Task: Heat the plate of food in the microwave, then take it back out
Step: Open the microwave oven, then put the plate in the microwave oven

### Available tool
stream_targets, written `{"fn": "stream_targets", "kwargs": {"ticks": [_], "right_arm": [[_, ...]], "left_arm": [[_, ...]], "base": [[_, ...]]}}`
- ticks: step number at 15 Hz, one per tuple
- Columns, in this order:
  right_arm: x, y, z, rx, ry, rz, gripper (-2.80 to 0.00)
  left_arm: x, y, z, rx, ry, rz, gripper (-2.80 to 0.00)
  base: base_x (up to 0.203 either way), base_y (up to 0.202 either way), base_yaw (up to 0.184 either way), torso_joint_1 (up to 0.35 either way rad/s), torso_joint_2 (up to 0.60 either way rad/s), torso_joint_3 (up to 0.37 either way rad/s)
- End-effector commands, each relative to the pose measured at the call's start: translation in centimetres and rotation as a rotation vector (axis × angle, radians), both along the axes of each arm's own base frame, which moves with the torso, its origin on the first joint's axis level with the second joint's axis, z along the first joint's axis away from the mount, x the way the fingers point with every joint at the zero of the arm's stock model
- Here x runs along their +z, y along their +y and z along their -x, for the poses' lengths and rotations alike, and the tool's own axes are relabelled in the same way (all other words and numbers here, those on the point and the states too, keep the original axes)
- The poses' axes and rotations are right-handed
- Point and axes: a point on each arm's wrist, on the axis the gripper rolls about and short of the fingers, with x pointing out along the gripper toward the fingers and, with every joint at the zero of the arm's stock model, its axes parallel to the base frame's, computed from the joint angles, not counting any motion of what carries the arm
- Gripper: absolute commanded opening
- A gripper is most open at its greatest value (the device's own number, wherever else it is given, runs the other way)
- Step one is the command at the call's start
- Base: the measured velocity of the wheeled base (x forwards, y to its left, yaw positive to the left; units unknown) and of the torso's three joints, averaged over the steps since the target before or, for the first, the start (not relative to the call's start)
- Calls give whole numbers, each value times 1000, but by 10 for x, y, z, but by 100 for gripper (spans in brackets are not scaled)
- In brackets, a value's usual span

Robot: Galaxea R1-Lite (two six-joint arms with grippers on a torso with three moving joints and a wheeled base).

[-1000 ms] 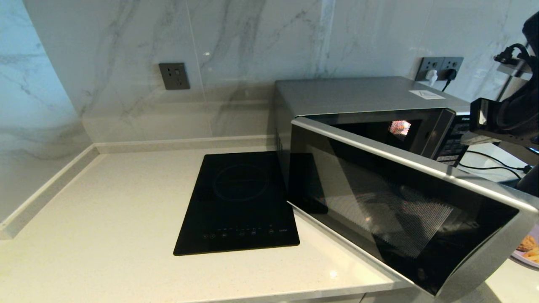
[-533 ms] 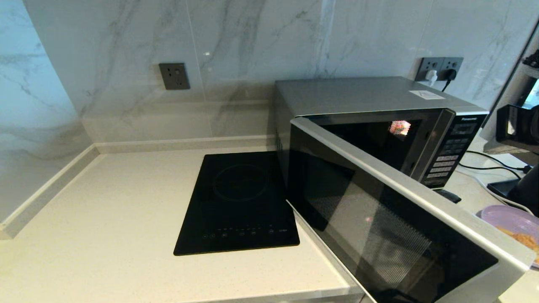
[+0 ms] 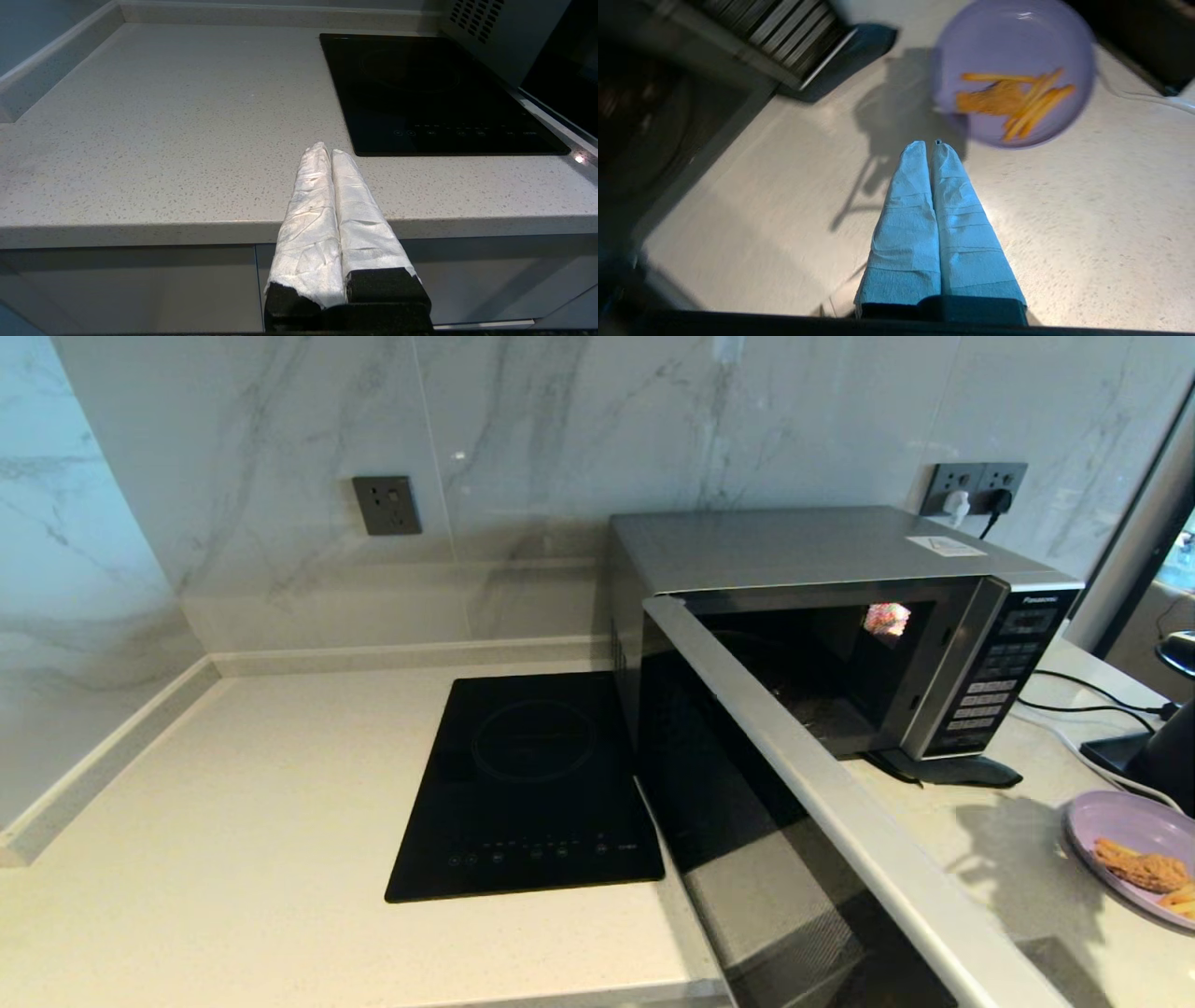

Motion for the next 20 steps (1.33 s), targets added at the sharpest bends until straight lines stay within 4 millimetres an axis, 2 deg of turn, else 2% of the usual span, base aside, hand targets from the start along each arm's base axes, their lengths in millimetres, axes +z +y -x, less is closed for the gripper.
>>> {"fn": "stream_targets", "kwargs": {"ticks": [1,4,7,8,10,13,20], "right_arm": [[-31,-56,-14,-156,55,-49,-280],[-72,-116,-27,-274,83,-102,-280],[-116,-156,-17,-314,129,-265,-280],[-126,-166,-13,-342,140,-298,0],[-137,-183,-4,-376,112,-381,0],[-156,-197,-3,-434,121,-448,0],[-192,-210,-10,-511,185,-530,0]], "left_arm": [[0,0,0,1,1,1,-280],[0,0,0,1,1,1,-280],[0,0,0,1,1,1,-280],[0,0,0,1,1,1,-280],[0,0,0,1,1,1,-280],[0,0,0,1,1,1,-280],[0,0,0,1,1,1,-280]], "base": [[0,0,0,0,0,0],[0,0,0,0,0,0],[0,0,0,0,0,0],[0,0,0,0,0,0],[0,0,0,0,0,0],[0,0,0,0,0,0],[0,0,0,0,0,0]]}}
